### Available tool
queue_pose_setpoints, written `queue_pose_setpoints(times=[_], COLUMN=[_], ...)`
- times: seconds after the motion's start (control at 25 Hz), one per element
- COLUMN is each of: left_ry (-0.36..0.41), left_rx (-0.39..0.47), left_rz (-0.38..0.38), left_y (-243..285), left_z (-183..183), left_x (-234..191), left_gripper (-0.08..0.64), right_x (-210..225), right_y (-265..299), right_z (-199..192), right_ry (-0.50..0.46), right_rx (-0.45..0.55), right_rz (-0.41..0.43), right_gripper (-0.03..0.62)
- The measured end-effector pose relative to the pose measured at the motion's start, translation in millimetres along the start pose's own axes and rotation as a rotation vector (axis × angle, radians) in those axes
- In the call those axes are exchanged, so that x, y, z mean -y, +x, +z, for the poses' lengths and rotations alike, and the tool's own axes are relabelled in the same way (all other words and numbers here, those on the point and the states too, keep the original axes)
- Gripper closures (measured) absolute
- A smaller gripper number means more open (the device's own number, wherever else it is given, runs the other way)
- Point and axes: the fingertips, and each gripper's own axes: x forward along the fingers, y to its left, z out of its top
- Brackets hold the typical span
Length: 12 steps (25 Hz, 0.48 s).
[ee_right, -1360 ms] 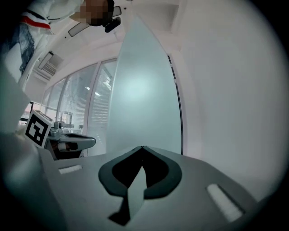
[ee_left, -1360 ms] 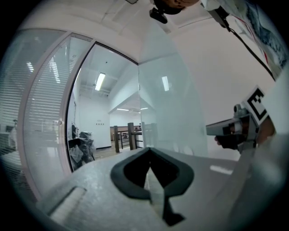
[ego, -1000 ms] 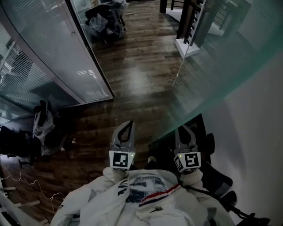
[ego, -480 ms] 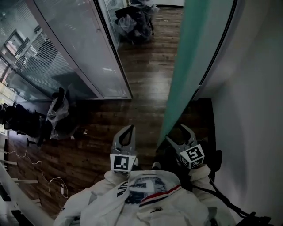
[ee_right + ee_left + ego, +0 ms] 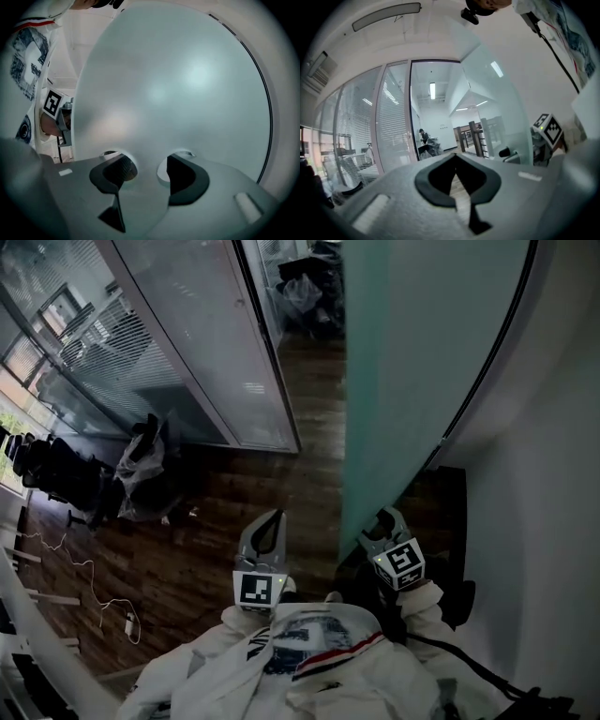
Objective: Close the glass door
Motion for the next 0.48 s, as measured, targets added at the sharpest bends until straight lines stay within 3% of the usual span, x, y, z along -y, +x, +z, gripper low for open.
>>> queue_pose_setpoints(times=[0.08, 0.2, 0.48], left_ry=[0.005, 0.010, -0.015], left_rx=[0.003, 0.009, -0.010], left_rz=[0.026, 0.043, 0.049], left_y=[-2.0, -1.0, 3.8], left_z=[-5.6, -9.0, -7.0], left_x=[-6.1, -10.3, -10.0], left_gripper=[0.565, 0.565, 0.565], right_x=[0.9, 2.6, 6.4], right_y=[2.5, 4.5, 15.4], right_z=[-1.8, -1.1, 1.5], right_ry=[-0.036, -0.055, -0.018], right_rx=[-0.007, -0.005, 0.033], right_rz=[-0.022, -0.048, -0.077], right_gripper=[0.379, 0.379, 0.402])
